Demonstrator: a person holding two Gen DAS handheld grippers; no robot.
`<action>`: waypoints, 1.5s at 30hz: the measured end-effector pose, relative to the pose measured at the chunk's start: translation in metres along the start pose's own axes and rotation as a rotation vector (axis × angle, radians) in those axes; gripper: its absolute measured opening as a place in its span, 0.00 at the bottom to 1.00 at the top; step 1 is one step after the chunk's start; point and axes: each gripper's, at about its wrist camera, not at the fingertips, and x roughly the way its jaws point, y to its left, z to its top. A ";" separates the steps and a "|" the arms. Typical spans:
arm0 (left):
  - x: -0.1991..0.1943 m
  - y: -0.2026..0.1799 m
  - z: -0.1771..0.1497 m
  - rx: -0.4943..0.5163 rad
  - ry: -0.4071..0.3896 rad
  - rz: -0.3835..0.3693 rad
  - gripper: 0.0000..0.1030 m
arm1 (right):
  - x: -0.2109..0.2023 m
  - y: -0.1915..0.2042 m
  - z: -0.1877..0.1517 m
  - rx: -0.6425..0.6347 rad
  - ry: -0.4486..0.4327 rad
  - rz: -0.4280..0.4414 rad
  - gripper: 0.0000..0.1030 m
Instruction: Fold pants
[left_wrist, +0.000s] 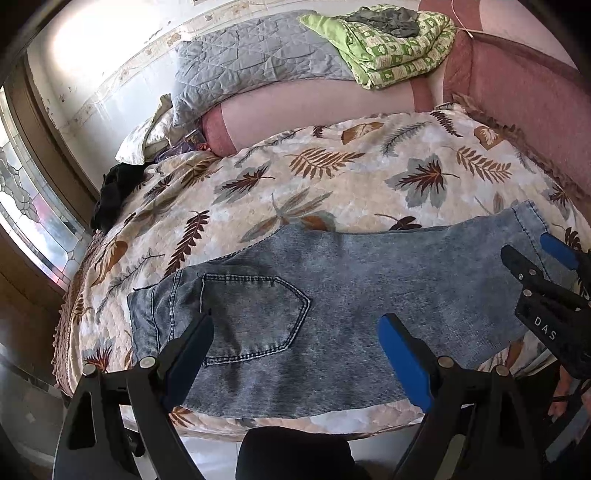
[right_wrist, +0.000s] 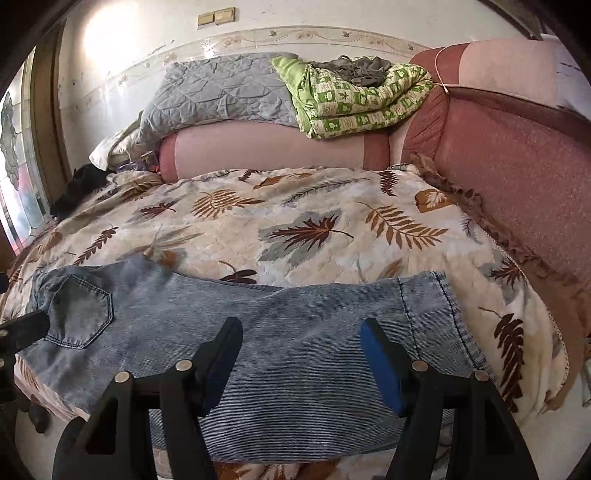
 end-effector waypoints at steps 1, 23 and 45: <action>0.001 0.000 -0.001 0.000 0.003 0.000 0.88 | 0.000 0.000 0.000 -0.001 0.000 -0.001 0.68; 0.004 -0.006 -0.004 0.019 0.014 -0.007 0.88 | 0.003 -0.001 -0.001 -0.022 0.007 -0.032 0.68; 0.012 -0.012 -0.005 0.027 0.031 -0.015 0.88 | 0.001 -0.002 0.000 -0.038 -0.008 -0.031 0.68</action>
